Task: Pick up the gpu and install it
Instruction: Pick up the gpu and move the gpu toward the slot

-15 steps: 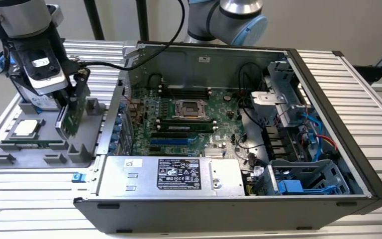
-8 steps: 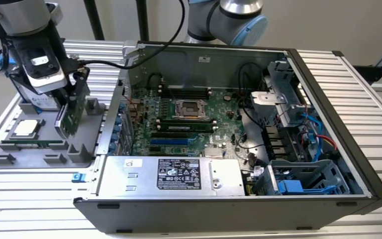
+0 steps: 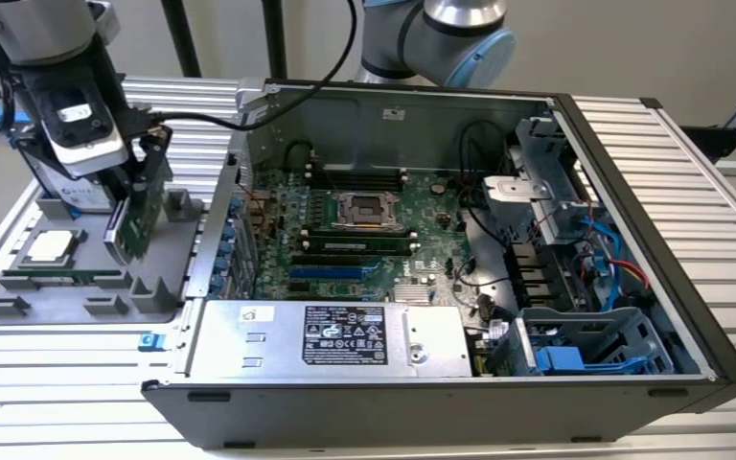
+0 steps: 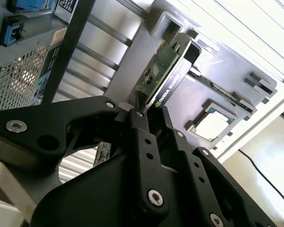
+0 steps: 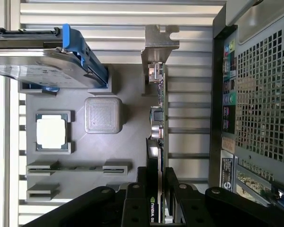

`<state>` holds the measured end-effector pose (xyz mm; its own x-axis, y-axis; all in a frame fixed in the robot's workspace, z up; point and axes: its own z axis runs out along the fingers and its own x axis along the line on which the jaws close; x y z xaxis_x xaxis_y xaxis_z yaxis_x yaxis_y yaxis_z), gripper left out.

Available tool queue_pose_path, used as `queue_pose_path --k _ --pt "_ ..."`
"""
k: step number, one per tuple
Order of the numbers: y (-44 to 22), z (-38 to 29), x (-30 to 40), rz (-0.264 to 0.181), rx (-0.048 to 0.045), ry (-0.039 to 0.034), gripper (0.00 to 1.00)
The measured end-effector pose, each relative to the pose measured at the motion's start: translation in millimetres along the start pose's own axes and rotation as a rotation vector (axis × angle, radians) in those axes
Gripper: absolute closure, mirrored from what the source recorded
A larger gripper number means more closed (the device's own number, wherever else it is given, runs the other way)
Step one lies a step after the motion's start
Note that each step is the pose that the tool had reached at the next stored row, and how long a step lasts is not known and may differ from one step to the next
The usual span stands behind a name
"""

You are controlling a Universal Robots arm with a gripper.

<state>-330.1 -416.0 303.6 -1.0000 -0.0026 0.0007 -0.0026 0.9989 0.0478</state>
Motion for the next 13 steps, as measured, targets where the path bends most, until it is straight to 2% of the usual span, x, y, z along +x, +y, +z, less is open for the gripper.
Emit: queue_pose_path --k 13 --pt "0.3 -4.5 0.1 0.000 0.0000 0.0001 1.00"
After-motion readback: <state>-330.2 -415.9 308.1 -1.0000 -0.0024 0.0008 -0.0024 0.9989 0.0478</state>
